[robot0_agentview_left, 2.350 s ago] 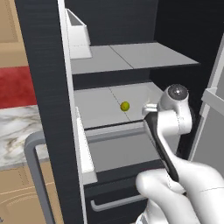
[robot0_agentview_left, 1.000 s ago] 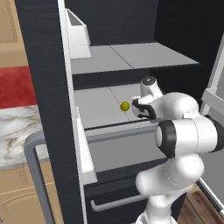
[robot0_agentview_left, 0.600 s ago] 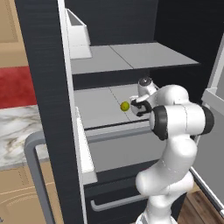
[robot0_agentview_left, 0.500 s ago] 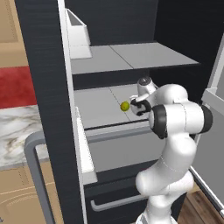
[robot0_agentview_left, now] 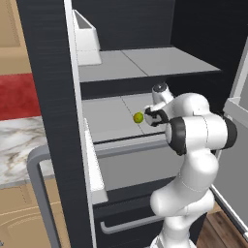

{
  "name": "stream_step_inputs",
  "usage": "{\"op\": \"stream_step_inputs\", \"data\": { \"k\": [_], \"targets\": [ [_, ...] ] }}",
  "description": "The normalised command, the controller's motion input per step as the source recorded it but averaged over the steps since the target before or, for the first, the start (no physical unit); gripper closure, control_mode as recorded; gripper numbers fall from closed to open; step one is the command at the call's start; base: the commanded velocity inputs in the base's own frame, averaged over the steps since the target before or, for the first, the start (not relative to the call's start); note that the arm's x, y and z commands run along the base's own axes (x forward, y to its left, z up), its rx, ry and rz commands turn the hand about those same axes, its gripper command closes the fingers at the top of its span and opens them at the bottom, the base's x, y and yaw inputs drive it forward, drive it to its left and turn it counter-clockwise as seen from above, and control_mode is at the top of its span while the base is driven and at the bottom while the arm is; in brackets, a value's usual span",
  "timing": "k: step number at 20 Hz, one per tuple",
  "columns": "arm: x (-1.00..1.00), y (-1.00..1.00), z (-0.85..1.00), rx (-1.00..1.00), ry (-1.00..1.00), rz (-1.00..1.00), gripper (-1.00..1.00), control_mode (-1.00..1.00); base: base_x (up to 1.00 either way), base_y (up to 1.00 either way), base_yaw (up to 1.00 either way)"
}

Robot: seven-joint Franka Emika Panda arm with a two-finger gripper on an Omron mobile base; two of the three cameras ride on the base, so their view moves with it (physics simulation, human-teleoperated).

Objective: Open the fridge, remove the pear, garlic, and fish, and place them on any counter.

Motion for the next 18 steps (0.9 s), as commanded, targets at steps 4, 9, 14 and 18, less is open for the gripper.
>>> {"op": "stream_step_inputs", "data": {
  "k": [4, 9, 14, 18],
  "targets": [
    [-1.0, 0.0, 0.0, 0.0, -0.14, 0.01, 1.0, -1.0, 0.0, 0.0, 0.0],
    [-1.0, 0.01, 0.39, 0.02, -0.29, 0.03, 1.0, -1.0, 0.0, 0.0, 0.0],
    [-1.0, 0.11, 0.78, 0.01, -0.12, 0.02, 1.0, -1.0, 0.0, 0.0, 0.0],
    [-1.0, 0.27, 0.48, 0.01, 0.01, 0.01, 1.0, -1.0, 0.0, 0.0, 0.0]
  ]
}}
